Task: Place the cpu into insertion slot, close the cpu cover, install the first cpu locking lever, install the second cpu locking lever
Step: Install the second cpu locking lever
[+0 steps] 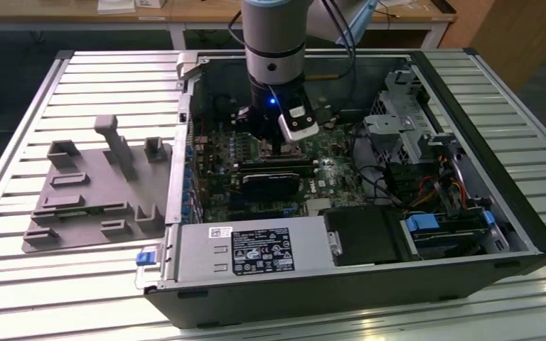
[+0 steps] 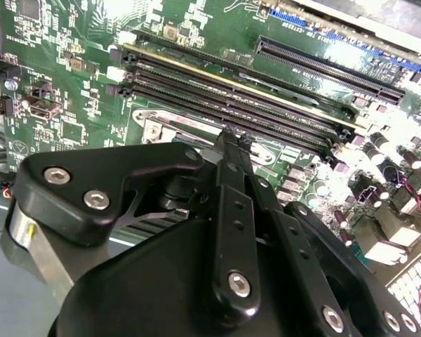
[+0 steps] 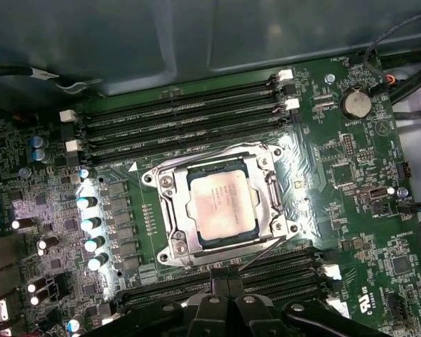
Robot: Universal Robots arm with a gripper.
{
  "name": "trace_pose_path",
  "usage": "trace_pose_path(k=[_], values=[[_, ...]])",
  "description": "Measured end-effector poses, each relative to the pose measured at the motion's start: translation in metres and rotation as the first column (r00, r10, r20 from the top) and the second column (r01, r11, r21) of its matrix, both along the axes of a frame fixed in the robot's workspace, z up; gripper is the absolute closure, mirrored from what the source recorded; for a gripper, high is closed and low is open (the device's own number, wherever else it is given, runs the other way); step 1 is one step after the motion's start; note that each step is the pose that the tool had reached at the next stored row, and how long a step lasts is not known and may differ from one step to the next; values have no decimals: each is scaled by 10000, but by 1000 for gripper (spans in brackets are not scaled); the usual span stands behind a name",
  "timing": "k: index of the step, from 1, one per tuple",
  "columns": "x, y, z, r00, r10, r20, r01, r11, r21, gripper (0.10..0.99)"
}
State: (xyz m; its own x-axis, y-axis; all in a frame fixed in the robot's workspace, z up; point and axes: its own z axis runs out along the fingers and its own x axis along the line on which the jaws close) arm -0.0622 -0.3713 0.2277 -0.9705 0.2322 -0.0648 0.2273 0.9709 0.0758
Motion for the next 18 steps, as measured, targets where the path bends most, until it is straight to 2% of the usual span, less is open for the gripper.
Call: trace_pose_path(k=[4,9,14,18], values=[[-5,-5,-5,10000,0,1,0,10000,33,984],[-22,-47,-26,10000,-1,7,0,9999,170,984],[-41,-97,-52,10000,-1,9,1,9990,440,984],[-62,-123,-67,10000,0,9,0,9966,829,984]])
